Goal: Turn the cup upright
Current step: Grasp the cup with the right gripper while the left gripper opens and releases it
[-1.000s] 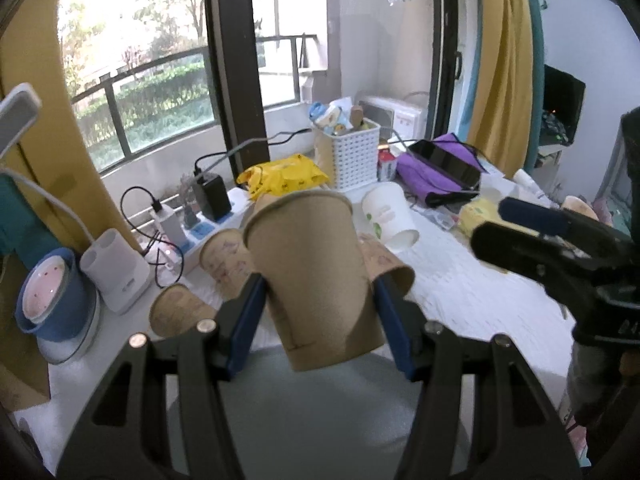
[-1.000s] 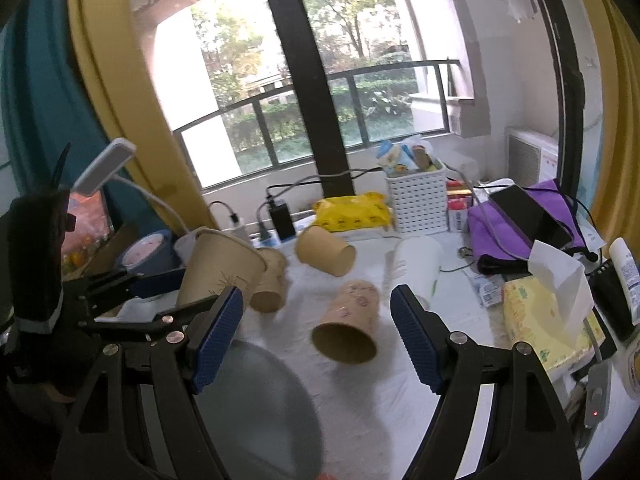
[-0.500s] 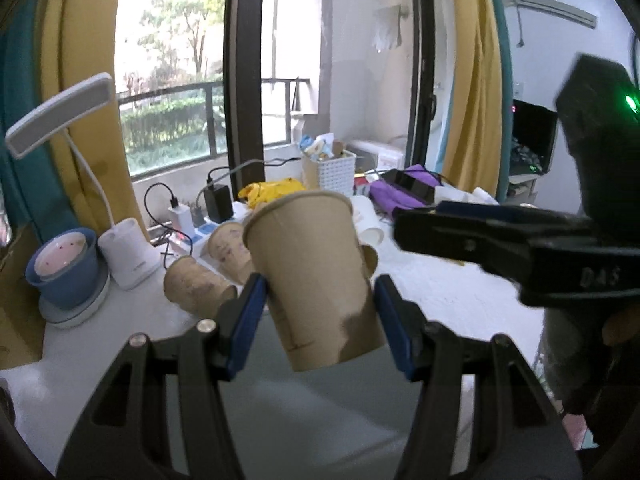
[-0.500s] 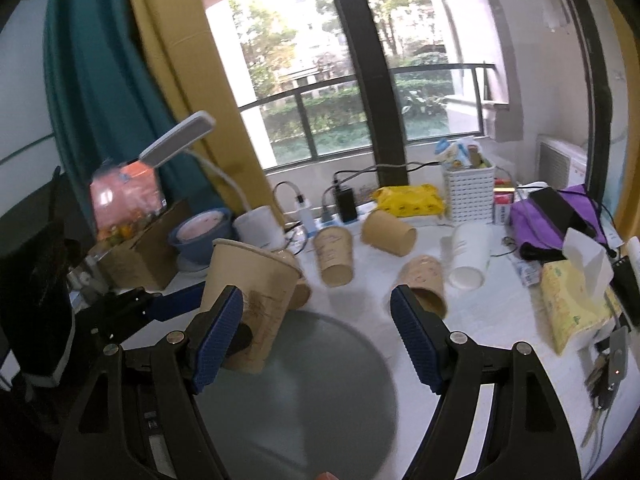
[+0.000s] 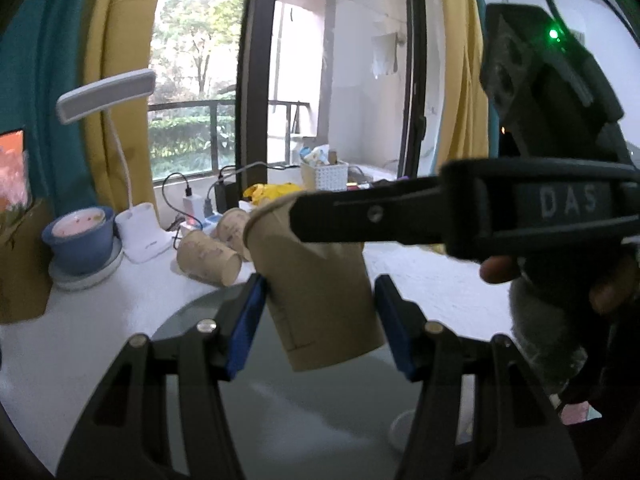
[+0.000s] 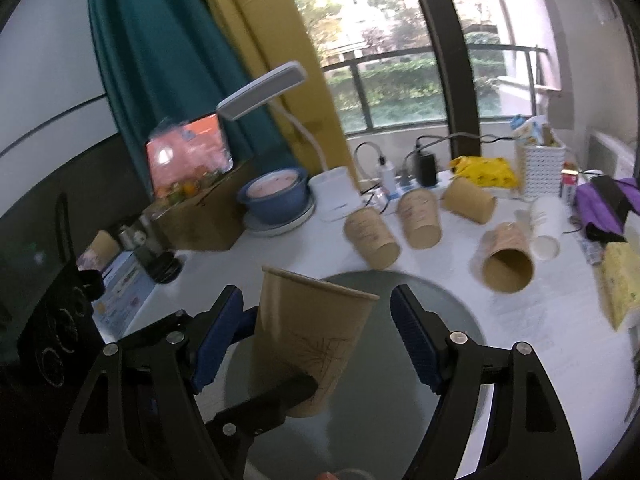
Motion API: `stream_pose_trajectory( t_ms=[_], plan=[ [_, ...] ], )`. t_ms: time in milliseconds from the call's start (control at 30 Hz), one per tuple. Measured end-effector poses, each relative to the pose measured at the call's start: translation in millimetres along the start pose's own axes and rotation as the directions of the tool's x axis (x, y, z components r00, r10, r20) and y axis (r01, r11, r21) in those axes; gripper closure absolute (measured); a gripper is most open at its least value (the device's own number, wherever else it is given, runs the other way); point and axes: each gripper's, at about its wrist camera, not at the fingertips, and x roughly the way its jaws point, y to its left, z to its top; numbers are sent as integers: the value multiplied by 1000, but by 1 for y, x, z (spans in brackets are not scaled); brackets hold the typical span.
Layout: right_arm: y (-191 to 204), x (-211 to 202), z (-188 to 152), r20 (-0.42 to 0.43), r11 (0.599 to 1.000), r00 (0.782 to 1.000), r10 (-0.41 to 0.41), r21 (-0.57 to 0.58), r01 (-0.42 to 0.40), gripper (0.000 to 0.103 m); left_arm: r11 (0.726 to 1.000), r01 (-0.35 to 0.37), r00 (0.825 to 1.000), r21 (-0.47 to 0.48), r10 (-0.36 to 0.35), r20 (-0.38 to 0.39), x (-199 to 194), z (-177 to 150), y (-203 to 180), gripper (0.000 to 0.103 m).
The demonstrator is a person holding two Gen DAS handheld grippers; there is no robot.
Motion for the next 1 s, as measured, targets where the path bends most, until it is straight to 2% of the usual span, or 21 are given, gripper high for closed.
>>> stream_pose_trajectory(
  t_ms=[167,367,667,1000],
  plan=[
    [14,6,-10,-43,998,997,61,19,-60,24,997,47,997,-56,-43,68,-25,-15,14,45],
    [28,14,-16,-78,992,989,127,38,-124,24,996,72,992,-57,-66,109,-43,-25,25,45],
    [38,26,-20,-130,986,978,164,48,-159,24,996,78,990,-52,-71,123,-53,-31,27,45],
    [27,32,-24,-151,975,965,213,99,-200,26,994,108,985,-35,-102,137,-54,-35,23,45]
  ],
)
